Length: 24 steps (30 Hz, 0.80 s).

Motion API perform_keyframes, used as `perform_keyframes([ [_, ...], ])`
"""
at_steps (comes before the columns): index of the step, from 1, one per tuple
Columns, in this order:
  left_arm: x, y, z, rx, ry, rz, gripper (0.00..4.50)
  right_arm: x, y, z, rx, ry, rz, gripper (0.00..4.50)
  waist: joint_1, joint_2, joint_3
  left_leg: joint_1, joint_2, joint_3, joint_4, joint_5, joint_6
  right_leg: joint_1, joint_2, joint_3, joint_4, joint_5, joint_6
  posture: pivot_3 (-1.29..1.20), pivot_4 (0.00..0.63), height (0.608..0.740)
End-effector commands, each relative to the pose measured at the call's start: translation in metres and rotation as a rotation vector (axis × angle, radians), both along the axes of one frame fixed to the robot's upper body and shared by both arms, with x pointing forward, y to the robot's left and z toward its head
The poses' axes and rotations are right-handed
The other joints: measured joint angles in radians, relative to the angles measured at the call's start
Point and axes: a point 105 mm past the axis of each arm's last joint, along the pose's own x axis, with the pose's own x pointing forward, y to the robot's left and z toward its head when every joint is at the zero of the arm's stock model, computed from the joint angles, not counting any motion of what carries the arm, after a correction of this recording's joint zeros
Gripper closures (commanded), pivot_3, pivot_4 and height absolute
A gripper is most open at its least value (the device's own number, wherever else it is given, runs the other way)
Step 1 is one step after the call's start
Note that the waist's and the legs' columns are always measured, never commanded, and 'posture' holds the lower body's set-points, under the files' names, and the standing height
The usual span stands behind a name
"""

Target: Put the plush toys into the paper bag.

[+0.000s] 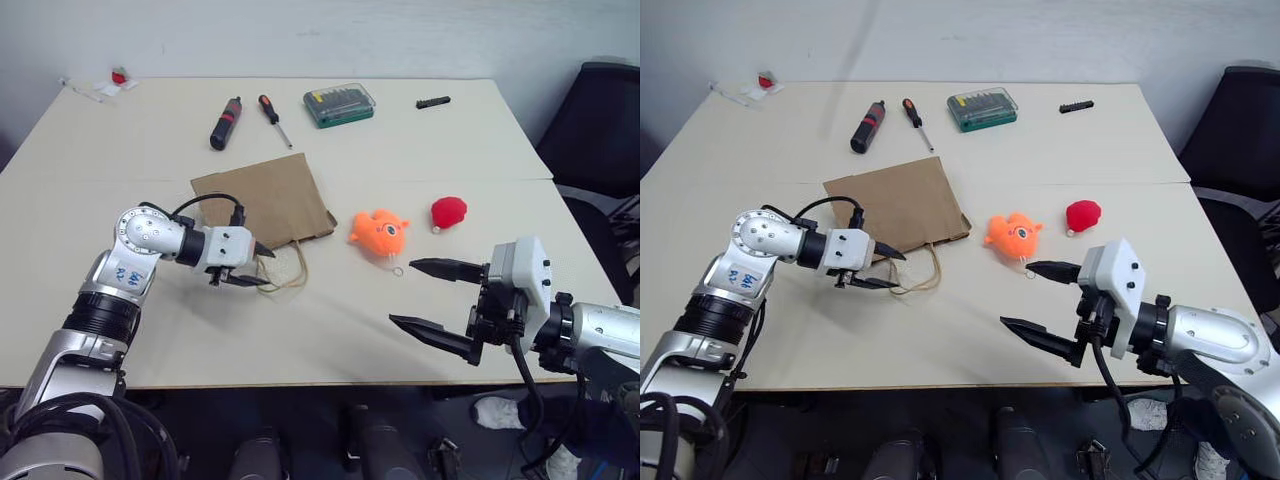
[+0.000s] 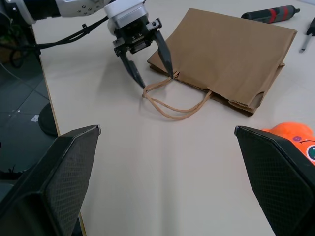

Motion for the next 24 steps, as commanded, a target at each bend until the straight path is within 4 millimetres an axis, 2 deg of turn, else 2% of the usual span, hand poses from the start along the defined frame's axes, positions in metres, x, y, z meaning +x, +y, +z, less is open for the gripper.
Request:
perform_keyframes([
  [1, 0.004, -0.003, 0.011, 0.005, -0.049, -0.024, 1.91, -0.001, -0.001, 0.015, 0.038, -0.063, -0.017, 0.0, 0.0, 0.0, 0.0, 0.0, 0.0, 0.0, 0.001, 0.0, 0.0, 0.0, 0.0, 0.0, 0.0, 0.0, 0.0, 0.0, 0.15, 0.74],
  [5, 0.012, -0.011, 0.009, -0.015, -0.07, -0.018, 1.91, 0.001, -0.001, 0.016, 0.046, -0.066, -0.025, 0.0, 0.001, 0.0, 0.0, 0.0, 0.0, -0.001, 0.002, 0.0, 0.0, 0.0, 0.0, 0.0, 0.001, 0.0, 0.0, 0.0, 0.15, 0.74],
  [7, 0.016, -0.015, 0.008, -0.033, -0.076, -0.007, 2.27, 0.002, 0.0, 0.016, 0.049, -0.068, -0.026, 0.0, 0.001, 0.0, 0.0, -0.001, 0.0, -0.001, 0.003, 0.0, 0.001, 0.0, 0.0, 0.0, 0.001, 0.0, 0.0, 0.0, 0.15, 0.74],
  [9, 0.019, -0.018, 0.007, -0.046, -0.07, -0.002, 2.78, 0.003, 0.001, 0.014, 0.042, -0.07, -0.029, 0.0, 0.001, 0.0, 0.0, -0.001, 0.0, -0.001, 0.003, -0.001, 0.001, 0.0, 0.0, 0.0, 0.001, 0.0, 0.001, 0.0, 0.15, 0.74],
  [13, 0.02, -0.025, 0.012, -0.12, -0.007, 0.023, 4.11, 0.007, 0.0, 0.009, 0.025, -0.071, -0.048, 0.0, 0.001, 0.0, 0.0, -0.002, 0.0, -0.002, 0.003, -0.001, 0.001, 0.0, 0.0, -0.001, 0.001, 0.0, 0.001, 0.0, 0.15, 0.74],
  [14, 0.021, -0.026, 0.017, -0.156, 0.022, 0.041, 4.44, 0.008, -0.001, 0.009, 0.023, -0.07, -0.054, 0.0, 0.001, 0.0, 0.0, -0.002, 0.0, -0.002, 0.004, -0.001, 0.001, 0.0, 0.0, -0.001, 0.001, 0.0, 0.001, 0.0, 0.15, 0.74],
  [17, 0.021, -0.029, 0.037, -0.303, 0.158, 0.112, 4.48, 0.014, -0.003, 0.006, 0.021, -0.067, -0.085, 0.0, 0.0, 0.0, 0.0, -0.003, 0.0, -0.002, 0.004, -0.001, 0.001, 0.0, 0.0, -0.001, 0.002, 0.0, 0.001, 0.0, 0.15, 0.74],
  [19, 0.023, -0.032, 0.059, -0.461, 0.255, 0.173, 4.48, 0.022, -0.002, 0.004, 0.029, -0.062, -0.105, 0.0, 0.0, 0.0, 0.0, -0.004, 0.0, -0.002, 0.005, -0.001, 0.001, -0.001, 0.0, -0.002, 0.002, 0.0, 0.001, 0.0, 0.15, 0.74],
  [22, 0.022, -0.032, 0.092, -0.657, 0.387, 0.243, 4.5, 0.029, 0.006, 0.006, 0.073, -0.057, -0.088, 0.63, -0.002, 0.0, 0.0, -0.005, 0.001, -0.003, 0.008, -0.001, 0.001, -0.001, 0.0, -0.002, 0.004, 0.0, 0.001, 0.0, 0.15, 0.74],
  [24, 0.017, -0.031, 0.106, -0.739, 0.445, 0.269, 4.5, 0.035, 0.014, 0.007, 0.091, -0.056, -0.069, 1.33, -0.005, 0.0, 0.0, -0.004, 0.001, -0.003, 0.008, -0.001, 0.001, -0.001, 0.0, -0.002, 0.004, 0.0, 0.001, 0.0, 0.15, 0.74],
])
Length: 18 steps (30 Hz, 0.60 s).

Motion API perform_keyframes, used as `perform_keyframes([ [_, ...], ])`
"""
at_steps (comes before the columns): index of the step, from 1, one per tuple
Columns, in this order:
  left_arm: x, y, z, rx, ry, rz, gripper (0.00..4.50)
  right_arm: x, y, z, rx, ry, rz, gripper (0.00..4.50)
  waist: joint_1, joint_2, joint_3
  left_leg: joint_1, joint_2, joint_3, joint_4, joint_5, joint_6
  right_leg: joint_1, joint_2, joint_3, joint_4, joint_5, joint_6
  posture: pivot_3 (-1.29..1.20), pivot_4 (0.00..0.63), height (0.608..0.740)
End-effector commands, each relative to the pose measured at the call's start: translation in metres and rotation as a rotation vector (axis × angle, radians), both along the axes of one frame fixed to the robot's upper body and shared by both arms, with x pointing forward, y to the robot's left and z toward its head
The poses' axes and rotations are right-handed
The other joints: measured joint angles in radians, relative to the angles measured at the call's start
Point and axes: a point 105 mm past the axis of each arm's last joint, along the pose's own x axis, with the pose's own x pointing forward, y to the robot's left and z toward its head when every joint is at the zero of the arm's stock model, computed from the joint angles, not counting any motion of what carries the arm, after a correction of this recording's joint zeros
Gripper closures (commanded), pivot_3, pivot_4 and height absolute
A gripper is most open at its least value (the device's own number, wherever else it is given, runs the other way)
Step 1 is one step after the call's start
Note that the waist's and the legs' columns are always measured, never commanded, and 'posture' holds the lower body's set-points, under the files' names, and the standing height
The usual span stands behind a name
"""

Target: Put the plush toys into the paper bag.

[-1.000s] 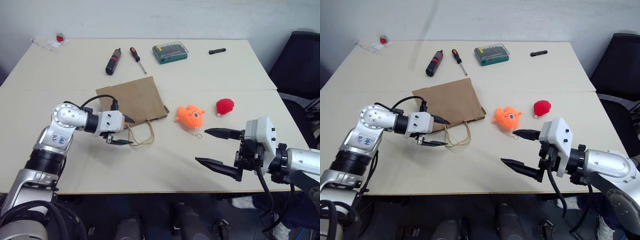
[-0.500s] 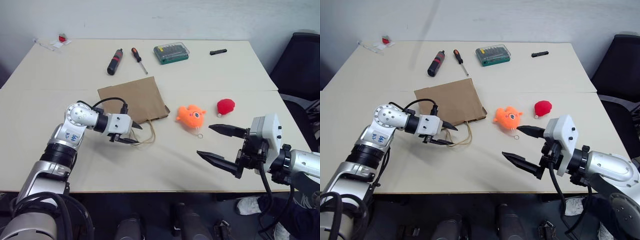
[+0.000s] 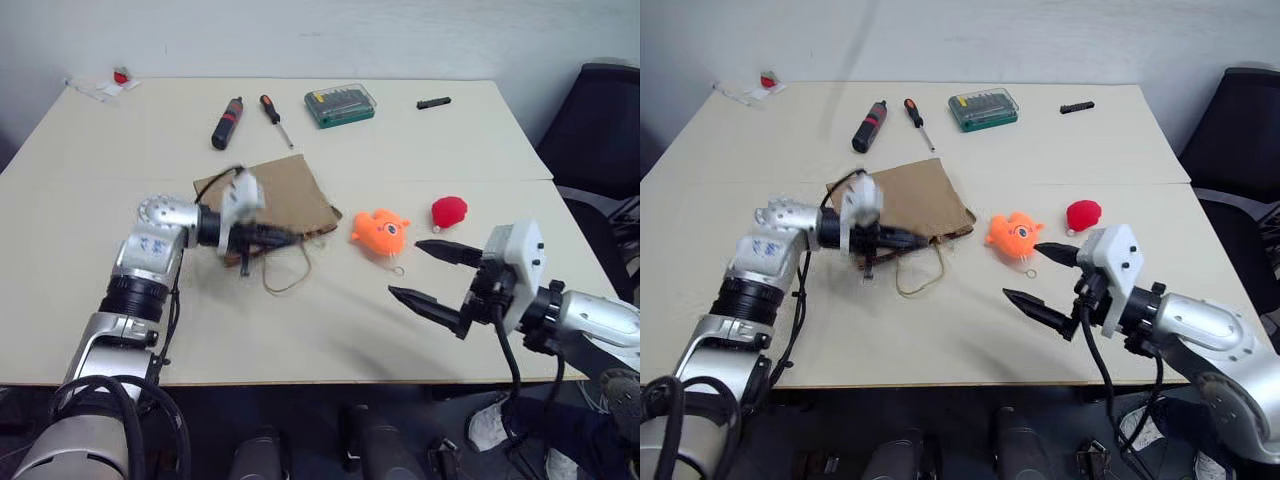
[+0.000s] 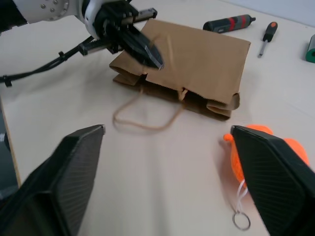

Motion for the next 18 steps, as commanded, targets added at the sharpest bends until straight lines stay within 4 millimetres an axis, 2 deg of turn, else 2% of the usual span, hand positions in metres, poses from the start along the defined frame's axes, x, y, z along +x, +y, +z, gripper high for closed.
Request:
perform_keyframes([
  [1, -0.012, 0.001, 0.034, -0.172, 0.069, 0.03, 4.5, 0.01, 0.017, 0.006, 0.032, -0.034, 0.033, 1.64, -0.002, 0.0, 0.0, 0.0, 0.0, 0.0, 0.0, 0.0, 0.0, 0.0, 0.0, 0.0, 0.0, 0.0, 0.0, 0.0, 0.15, 0.74],
  [4, -0.02, 0.0, 0.045, -0.26, 0.122, 0.064, 4.5, 0.031, 0.041, 0.007, 0.058, -0.045, 0.068, 2.74, -0.006, 0.0, 0.0, 0.001, 0.0, 0.0, 0.001, 0.0, -0.001, 0.0, 0.0, 0.001, 0.002, 0.0, 0.0, 0.0, 0.15, 0.74],
  [9, -0.029, -0.004, 0.045, -0.314, 0.157, 0.101, 4.5, 0.062, 0.081, 0.003, 0.049, -0.053, 0.112, 4.49, -0.002, 0.0, 0.0, 0.0, 0.0, 0.0, 0.001, 0.001, -0.001, -0.001, -0.001, 0.0, 0.003, 0.0, 0.0, 0.0, 0.15, 0.74],
  [14, -0.033, -0.003, 0.049, -0.368, 0.159, 0.132, 4.5, 0.105, 0.119, -0.019, -0.002, -0.017, 0.089, 4.49, -0.007, 0.0, 0.0, 0.001, 0.0, 0.0, 0.001, 0.001, -0.001, -0.001, -0.001, -0.001, 0.003, 0.0, 0.0, 0.0, 0.15, 0.74],
  [18, -0.035, -0.001, 0.048, -0.39, 0.157, 0.156, 4.5, 0.123, 0.138, -0.048, -0.106, 0.022, 0.079, 4.49, -0.014, 0.0, 0.0, 0.0, 0.0, 0.0, 0.001, 0.001, -0.002, -0.001, -0.002, -0.002, 0.005, 0.0, 0.0, 0.0, 0.15, 0.74],
])
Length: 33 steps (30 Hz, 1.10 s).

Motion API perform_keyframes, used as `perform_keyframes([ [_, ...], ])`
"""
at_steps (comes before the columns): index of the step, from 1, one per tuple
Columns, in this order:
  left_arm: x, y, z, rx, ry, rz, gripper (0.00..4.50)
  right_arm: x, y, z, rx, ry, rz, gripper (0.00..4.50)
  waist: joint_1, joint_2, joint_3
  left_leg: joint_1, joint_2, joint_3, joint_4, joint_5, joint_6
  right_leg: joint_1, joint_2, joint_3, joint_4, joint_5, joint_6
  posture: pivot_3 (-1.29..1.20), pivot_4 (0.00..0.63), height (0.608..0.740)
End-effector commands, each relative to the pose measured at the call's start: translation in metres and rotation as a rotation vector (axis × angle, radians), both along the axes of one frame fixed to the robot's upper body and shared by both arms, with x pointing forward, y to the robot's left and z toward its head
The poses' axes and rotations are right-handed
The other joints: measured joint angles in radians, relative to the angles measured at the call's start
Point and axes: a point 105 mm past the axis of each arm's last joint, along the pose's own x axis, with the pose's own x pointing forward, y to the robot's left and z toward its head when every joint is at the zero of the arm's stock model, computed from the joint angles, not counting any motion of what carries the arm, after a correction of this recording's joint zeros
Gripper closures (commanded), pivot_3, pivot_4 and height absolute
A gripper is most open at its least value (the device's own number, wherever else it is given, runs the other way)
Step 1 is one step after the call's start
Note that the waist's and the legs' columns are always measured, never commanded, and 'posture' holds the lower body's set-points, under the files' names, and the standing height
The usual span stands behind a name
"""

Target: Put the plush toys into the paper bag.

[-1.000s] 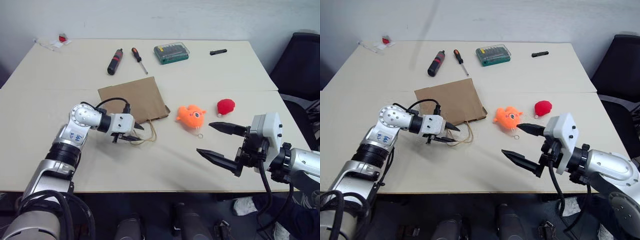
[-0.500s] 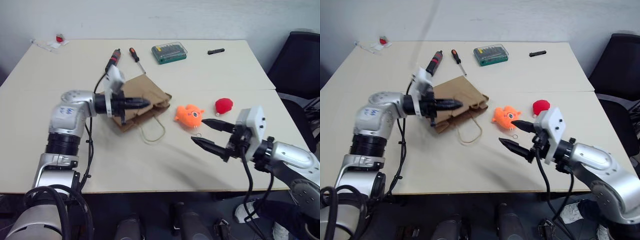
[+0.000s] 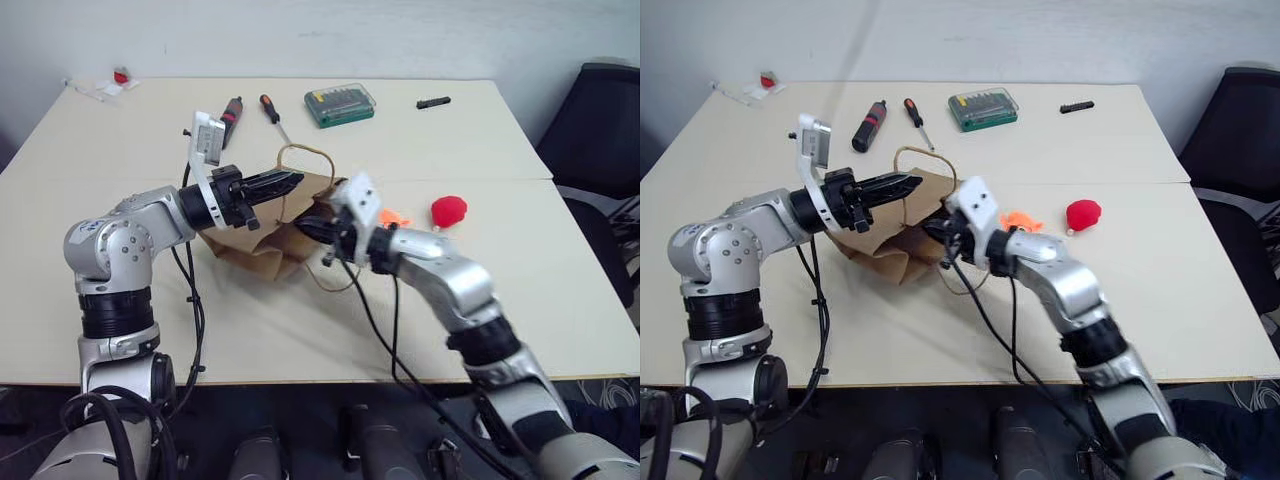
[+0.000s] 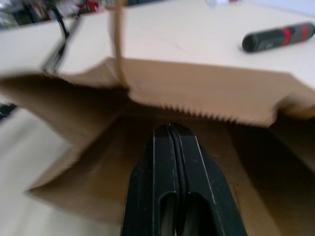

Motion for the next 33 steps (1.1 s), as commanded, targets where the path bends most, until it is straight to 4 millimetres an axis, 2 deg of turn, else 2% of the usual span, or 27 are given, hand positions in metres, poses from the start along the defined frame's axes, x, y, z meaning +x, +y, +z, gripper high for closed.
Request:
perform_keyframes([
  [1, -0.005, 0.005, 0.012, -0.047, -0.049, 0.026, 4.5, 0.012, 0.011, -0.018, -0.087, -0.013, -0.004, 4.49, -0.008, 0.0, 0.0, 0.0, 0.0, 0.0, 0.0, 0.0, 0.0, 0.0, 0.0, 0.0, 0.0, 0.0, 0.0, 0.0, 0.15, 0.74],
  [4, -0.001, 0.011, 0.02, -0.097, -0.058, 0.067, 4.5, 0.021, 0.014, -0.036, -0.159, 0.001, -0.028, 4.49, -0.019, 0.0, 0.0, -0.001, 0.0, -0.001, 0.0, 0.0, 0.0, 0.0, 0.0, -0.001, 0.0, 0.0, 0.0, 0.0, 0.15, 0.74],
  [8, 0.006, 0.035, 0.043, -0.253, -0.054, 0.157, 4.5, 0.027, 0.01, -0.058, -0.256, 0.015, -0.04, 4.49, -0.031, 0.0, 0.0, -0.001, 0.001, -0.001, 0.0, 0.0, -0.001, 0.0, 0.0, -0.002, 0.001, 0.0, 0.0, 0.0, 0.15, 0.74],
  [14, 0.009, 0.053, 0.062, -0.354, -0.055, 0.202, 4.5, 0.023, 0.009, -0.069, -0.296, 0.04, -0.007, 4.49, -0.042, 0.0, 0.0, 0.001, 0.001, -0.002, -0.001, 0.001, -0.002, 0.001, 0.0, -0.003, 0.001, 0.0, 0.0, 0.0, 0.15, 0.74],
  [19, 0.004, 0.046, 0.061, -0.322, -0.053, 0.166, 4.5, 0.023, 0.009, -0.067, -0.275, 0.04, -0.013, 4.49, -0.042, 0.0, 0.0, 0.001, 0.001, -0.003, -0.001, 0.001, -0.002, 0.002, -0.001, -0.004, 0.001, 0.0, 0.0, 0.0, 0.15, 0.74],
  [21, 0.004, 0.042, 0.058, -0.307, -0.05, 0.16, 4.5, 0.023, 0.009, -0.061, -0.244, 0.033, -0.018, 4.49, -0.042, 0.0, 0.0, 0.001, 0.0, -0.003, -0.001, 0.001, -0.002, 0.002, -0.001, -0.004, 0.001, 0.0, 0.0, 0.0, 0.15, 0.74],
  [24, 0.006, 0.036, 0.049, -0.28, -0.036, 0.155, 4.5, 0.015, 0.014, -0.033, -0.114, -0.016, 0.017, 4.49, -0.042, 0.0, 0.0, 0.001, 0.0, -0.003, -0.001, 0.001, -0.002, 0.002, -0.001, -0.004, 0.001, 0.0, 0.0, 0.0, 0.15, 0.74],
  [27, 0.007, 0.031, 0.041, -0.251, -0.021, 0.14, 4.5, -0.003, 0.012, -0.005, -0.018, -0.038, 0.059, 4.49, -0.042, 0.001, 0.0, -0.001, 0.0, -0.004, -0.001, 0.001, -0.003, 0.0, -0.001, -0.005, 0.001, 0.0, 0.0, 0.0, 0.15, 0.74],
  [30, 0.008, 0.027, 0.034, -0.233, -0.001, 0.123, 4.5, -0.02, -0.005, 0.012, 0.008, -0.056, 0.05, 4.49, -0.041, 0.001, 0.0, -0.005, 0.001, -0.006, 0.0, 0.001, -0.003, -0.002, -0.001, -0.008, 0.0, 0.0, 0.0, 0.0, 0.15, 0.74],
  [33, 0.007, 0.022, 0.03, -0.218, 0.015, 0.098, 4.5, -0.041, -0.031, 0.026, 0.033, -0.046, 0.014, 4.49, -0.038, 0.001, 0.0, -0.008, 0.0, -0.01, 0.001, 0.001, -0.003, -0.003, -0.002, -0.011, 0.0, 0.0, 0.0, 0.0, 0.15, 0.74],
])
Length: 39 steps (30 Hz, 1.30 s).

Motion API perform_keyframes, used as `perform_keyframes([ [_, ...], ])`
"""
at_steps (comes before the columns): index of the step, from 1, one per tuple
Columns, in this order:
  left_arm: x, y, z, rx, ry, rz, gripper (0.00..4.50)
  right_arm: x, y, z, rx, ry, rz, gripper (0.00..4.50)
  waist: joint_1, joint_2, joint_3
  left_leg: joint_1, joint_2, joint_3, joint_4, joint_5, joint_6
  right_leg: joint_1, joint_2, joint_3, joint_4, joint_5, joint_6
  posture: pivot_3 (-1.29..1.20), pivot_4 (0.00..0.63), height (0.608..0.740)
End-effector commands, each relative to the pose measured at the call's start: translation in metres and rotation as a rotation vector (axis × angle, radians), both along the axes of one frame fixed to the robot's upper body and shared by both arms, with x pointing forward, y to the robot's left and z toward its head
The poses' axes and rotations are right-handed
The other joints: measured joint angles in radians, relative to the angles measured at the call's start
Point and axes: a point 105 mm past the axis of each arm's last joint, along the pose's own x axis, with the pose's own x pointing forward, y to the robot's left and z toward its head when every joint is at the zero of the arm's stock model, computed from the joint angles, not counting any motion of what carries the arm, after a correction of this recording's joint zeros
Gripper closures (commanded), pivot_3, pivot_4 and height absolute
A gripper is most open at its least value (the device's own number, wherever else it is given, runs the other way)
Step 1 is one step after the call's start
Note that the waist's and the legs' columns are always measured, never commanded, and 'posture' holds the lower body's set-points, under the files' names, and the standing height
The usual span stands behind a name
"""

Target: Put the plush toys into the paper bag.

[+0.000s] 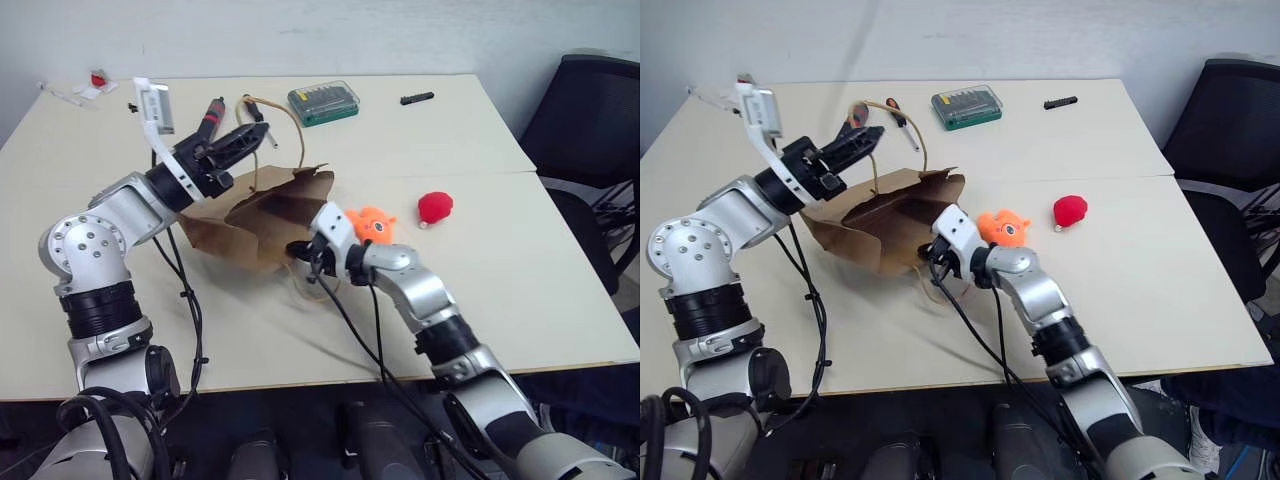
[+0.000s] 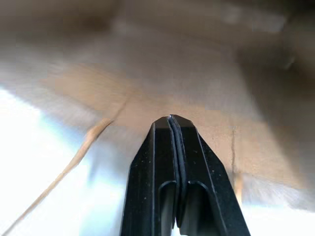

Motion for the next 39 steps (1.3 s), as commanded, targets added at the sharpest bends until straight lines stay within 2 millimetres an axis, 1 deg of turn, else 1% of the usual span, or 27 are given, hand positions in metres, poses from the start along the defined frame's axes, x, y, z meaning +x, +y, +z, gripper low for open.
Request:
perform_keyframes([
  [1, -0.006, 0.0, 0.005, 0.009, -0.037, -0.022, 4.5, -0.026, -0.026, 0.028, 0.07, -0.008, -0.026, 4.49, 0.005, 0.0, 0.0, 0.0, 0.0, -0.001, 0.0, 0.0, 0.0, 0.0, 0.0, -0.001, 0.0, 0.0, -0.001, 0.0, 0.15, 0.74],
  [3, -0.006, -0.002, 0.003, 0.012, -0.031, -0.03, 4.5, -0.038, -0.048, 0.035, 0.104, 0.017, -0.09, 4.49, 0.01, 0.0, 0.0, -0.002, 0.0, -0.003, 0.0, 0.0, 0.0, 0.0, -0.001, -0.003, -0.001, -0.001, -0.001, 0.0, 0.15, 0.74],
  [5, -0.006, -0.003, 0.001, 0.014, -0.024, -0.033, 4.5, -0.047, -0.076, 0.04, 0.13, 0.04, -0.18, 4.49, 0.024, 0.0, 0.0, -0.002, -0.001, -0.005, 0.0, 0.0, 0.0, 0.0, -0.001, -0.004, -0.001, -0.001, -0.001, 0.0, 0.15, 0.74],
  [8, -0.005, -0.004, -0.002, 0.021, -0.016, -0.038, 4.5, -0.054, -0.118, 0.042, 0.131, 0.066, -0.341, 3.92, 0.033, 0.0, 0.0, -0.002, -0.001, -0.005, 0.001, 0.0, -0.001, 0.001, -0.001, -0.005, -0.003, -0.001, -0.001, 0.0, 0.15, 0.74],
  [10, -0.005, -0.005, -0.005, 0.024, -0.011, -0.04, 4.5, -0.051, -0.137, 0.04, 0.131, 0.083, -0.432, 3.27, 0.036, 0.0, 0.0, -0.002, -0.002, -0.006, 0.001, 0.0, -0.001, 0.002, -0.001, -0.005, -0.004, -0.001, -0.002, 0.0, 0.15, 0.74],
  [12, -0.005, -0.006, -0.007, 0.029, -0.009, -0.043, 4.5, -0.047, -0.147, 0.037, 0.134, 0.1, -0.486, 2.69, 0.036, 0.0, 0.0, -0.002, -0.002, -0.005, 0.0, 0.0, -0.001, 0.002, -0.001, -0.005, -0.005, -0.001, -0.002, 0.0, 0.15, 0.74],
  [14, -0.006, -0.007, -0.008, 0.033, -0.007, -0.045, 4.5, -0.041, -0.151, 0.032, 0.131, 0.114, -0.516, 2.11, 0.035, 0.0, 0.0, -0.001, -0.002, -0.005, 0.0, 0.001, -0.001, 0.002, -0.001, -0.004, -0.004, -0.001, -0.002, 0.0, 0.15, 0.74],
  [16, -0.005, -0.007, -0.008, 0.03, -0.007, -0.04, 4.5, -0.028, -0.148, 0.021, 0.135, 0.143, -0.536, 1.5, 0.035, 0.0, 0.0, -0.001, -0.002, -0.005, 0.0, 0.001, -0.001, 0.002, 0.0, -0.004, -0.004, -0.001, -0.002, 0.0, 0.15, 0.74],
  [18, -0.005, -0.007, -0.008, 0.027, -0.008, -0.037, 4.5, -0.018, -0.144, 0.012, 0.136, 0.158, -0.544, 0.75, 0.033, 0.0, 0.0, -0.001, -0.002, -0.005, 0.0, 0.001, -0.001, 0.002, 0.0, -0.004, -0.004, -0.001, -0.002, 0.0, 0.15, 0.74],
  [20, -0.005, -0.007, -0.007, 0.026, -0.008, -0.036, 4.5, -0.013, -0.142, 0.009, 0.138, 0.159, -0.545, 0.02, 0.033, 0.0, 0.0, -0.001, -0.002, -0.005, 0.0, 0.001, -0.001, 0.002, 0.0, -0.004, -0.004, -0.001, -0.002, 0.0, 0.15, 0.74],
  [24, -0.005, -0.006, -0.006, 0.024, -0.014, -0.03, 4.5, 0.018, -0.124, -0.015, 0.135, 0.214, -0.566, 0.02, 0.028, 0.0, 0.0, -0.001, -0.002, -0.005, 0.0, 0.001, -0.001, 0.002, -0.001, -0.004, -0.004, -0.001, -0.002, 0.0, 0.15, 0.74],
  [26, -0.005, -0.006, -0.006, 0.025, -0.015, -0.028, 4.5, 0.028, -0.121, -0.019, 0.151, 0.222, -0.584, 0.02, 0.028, 0.0, 0.0, -0.001, -0.001, -0.005, 0.0, 0.002, -0.002, 0.002, 0.0, -0.005, -0.003, -0.001, -0.003, 0.0, 0.15, 0.74],
  [28, -0.005, -0.006, -0.006, 0.025, -0.016, -0.027, 4.5, 0.033, -0.116, -0.021, 0.189, 0.237, -0.583, 0.4, 0.028, 0.0, 0.0, -0.001, -0.001, -0.006, -0.001, 0.002, -0.002, 0.001, 0.0, -0.005, -0.003, -0.002, -0.003, 0.0, 0.15, 0.74],
  [30, -0.005, -0.006, -0.006, 0.025, -0.017, -0.026, 4.5, 0.035, -0.114, -0.022, 0.212, 0.247, -0.577, 0.94, 0.028, 0.0, 0.0, -0.002, -0.001, -0.007, -0.001, 0.002, -0.003, 0.001, -0.001, -0.007, -0.001, -0.002, -0.003, 0.0, 0.15, 0.74],
  [35, -0.006, -0.005, -0.006, 0.026, -0.016, -0.023, 4.5, 0.034, -0.118, -0.018, 0.223, 0.212, -0.584, 2.66, 0.028, 0.0, 0.0, -0.002, -0.001, -0.009, -0.001, 0.002, -0.003, 0.002, -0.002, -0.009, -0.001, -0.002, -0.003, 0.0, 0.15, 0.74],
  [39, -0.006, -0.005, -0.006, 0.029, -0.015, -0.022, 4.5, 0.022, -0.127, -0.009, 0.211, 0.173, -0.553, 3.87, 0.029, 0.0, 0.0, -0.003, -0.001, -0.01, -0.001, 0.003, -0.003, 0.002, -0.002, -0.01, -0.001, -0.002, -0.004, 0.0, 0.15, 0.74],
])
